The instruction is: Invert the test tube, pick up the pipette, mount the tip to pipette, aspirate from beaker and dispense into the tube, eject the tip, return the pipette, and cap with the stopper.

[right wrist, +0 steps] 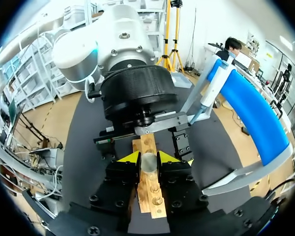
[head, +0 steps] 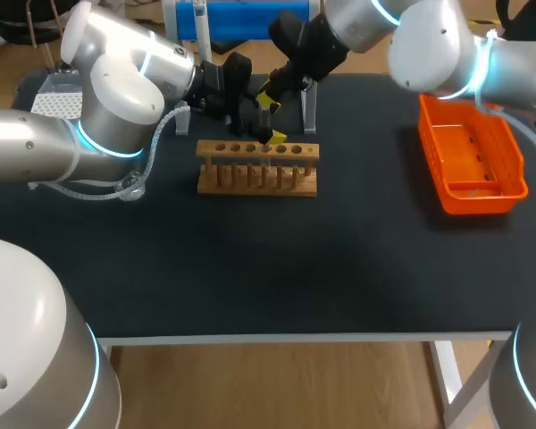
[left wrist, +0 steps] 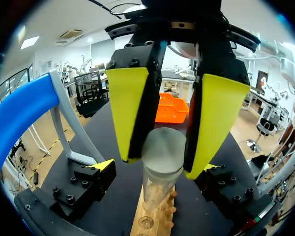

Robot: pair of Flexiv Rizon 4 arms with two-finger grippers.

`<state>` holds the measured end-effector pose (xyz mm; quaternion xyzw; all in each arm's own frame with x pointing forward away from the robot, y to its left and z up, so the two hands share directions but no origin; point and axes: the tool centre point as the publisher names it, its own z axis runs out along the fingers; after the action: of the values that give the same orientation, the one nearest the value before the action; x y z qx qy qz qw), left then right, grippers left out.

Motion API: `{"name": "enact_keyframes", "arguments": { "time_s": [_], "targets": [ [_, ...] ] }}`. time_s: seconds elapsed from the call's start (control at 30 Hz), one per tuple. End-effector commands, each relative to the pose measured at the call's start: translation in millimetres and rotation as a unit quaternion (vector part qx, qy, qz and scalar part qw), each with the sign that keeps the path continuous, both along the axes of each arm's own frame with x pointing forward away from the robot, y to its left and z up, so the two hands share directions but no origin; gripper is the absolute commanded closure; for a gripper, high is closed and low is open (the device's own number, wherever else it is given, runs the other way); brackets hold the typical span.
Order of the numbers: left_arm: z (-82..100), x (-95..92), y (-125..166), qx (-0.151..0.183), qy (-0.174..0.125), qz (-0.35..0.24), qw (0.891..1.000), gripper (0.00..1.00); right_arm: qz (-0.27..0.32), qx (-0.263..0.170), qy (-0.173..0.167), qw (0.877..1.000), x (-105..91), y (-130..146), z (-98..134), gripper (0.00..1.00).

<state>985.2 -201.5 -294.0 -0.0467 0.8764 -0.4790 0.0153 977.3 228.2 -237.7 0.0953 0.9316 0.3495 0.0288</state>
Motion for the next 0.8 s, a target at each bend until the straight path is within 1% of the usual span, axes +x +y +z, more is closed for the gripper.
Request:
{"name": "enact_keyframes", "arguments": {
  "time_s": [0.03,0.1,0.13,0.47,0.67,0.8],
  "targets": [
    [0.7,0.9,-0.2,0.002,0.001,-0.001,1.0,0.0,-0.001,0.006,-0.009,1.0,-6.7,-2.5,-17.4,0.86],
    [0.7,0.9,-0.2,0.002,0.001,-0.001,1.0,0.0,-0.002,0.008,-0.009,1.0,-7.1,-3.6,-18.4,0.34],
    [0.7,0.9,-0.2,0.002,0.001,-0.001,1.0,0.0,-0.002,0.008,-0.01,1.0,-7.2,-3.9,-18.7,0.0],
    [0.7,0.9,-0.2,0.002,0.001,-0.001,1.0,0.0,-0.003,0.026,-0.021,0.999,-8.0,-9.9,-13.0,0.0],
    [0.7,0.9,-0.2,0.002,0.001,-0.001,1.0,0.0,0.001,0.059,-0.026,0.998,-9.5,-14.8,-3.6,0.0],
    [0.7,0.9,-0.2,0.002,0.001,-0.001,1.0,0.0,0.011,0.094,-0.026,0.995,-10.8,-19.7,3.3,0.0]
  ]
}}
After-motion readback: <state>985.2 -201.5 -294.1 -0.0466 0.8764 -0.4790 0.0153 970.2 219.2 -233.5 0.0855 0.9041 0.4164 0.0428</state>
